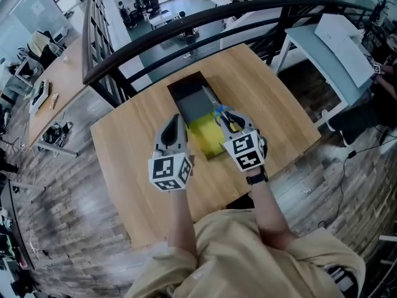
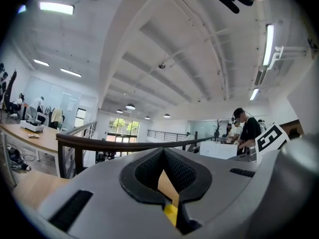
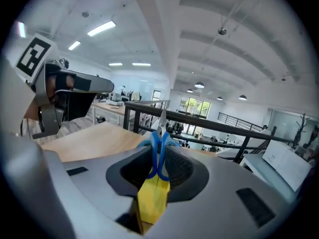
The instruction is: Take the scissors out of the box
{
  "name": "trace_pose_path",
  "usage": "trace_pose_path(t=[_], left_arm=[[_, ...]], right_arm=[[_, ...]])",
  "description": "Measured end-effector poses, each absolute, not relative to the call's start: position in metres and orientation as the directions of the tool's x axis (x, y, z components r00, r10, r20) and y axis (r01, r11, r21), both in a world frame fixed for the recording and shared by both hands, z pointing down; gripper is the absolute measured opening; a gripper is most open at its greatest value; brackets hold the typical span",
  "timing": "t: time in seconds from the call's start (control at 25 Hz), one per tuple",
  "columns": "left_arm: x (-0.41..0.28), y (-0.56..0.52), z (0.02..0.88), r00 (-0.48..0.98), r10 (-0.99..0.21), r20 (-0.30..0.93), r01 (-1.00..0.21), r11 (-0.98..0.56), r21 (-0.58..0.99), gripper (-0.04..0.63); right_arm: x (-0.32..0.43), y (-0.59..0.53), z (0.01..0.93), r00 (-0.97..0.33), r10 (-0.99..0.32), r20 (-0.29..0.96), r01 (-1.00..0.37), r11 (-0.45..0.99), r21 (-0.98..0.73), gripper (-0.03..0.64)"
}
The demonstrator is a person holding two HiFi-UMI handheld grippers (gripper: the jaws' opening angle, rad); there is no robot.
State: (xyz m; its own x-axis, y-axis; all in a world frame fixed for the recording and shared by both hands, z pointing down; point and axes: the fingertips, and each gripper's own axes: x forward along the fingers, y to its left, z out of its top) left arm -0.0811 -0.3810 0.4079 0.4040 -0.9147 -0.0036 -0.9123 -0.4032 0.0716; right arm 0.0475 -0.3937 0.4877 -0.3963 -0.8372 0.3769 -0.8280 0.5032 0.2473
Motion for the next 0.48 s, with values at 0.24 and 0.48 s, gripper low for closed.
trace_pose_path(t=[0.24, 0.48], left_arm=[[-0.08, -0.358, 0.365, 0.397, -0.914, -0.08, -0.916, -0.401, 0.031, 0.012], [-0.086, -0.346, 0.344, 0.376, -0.92, -0.108, -0.926, -0.379, 0.003, 0.012]], right_arm=[[0.05, -0.378, 0.431, -0.42, -0.879, 0.228, -0.864, 0.464, 0.196, 0.081], [0.052, -0.363, 0.381, -0.411, -0.908, 0.086, -0.891, 0.42, 0.171, 0.081]])
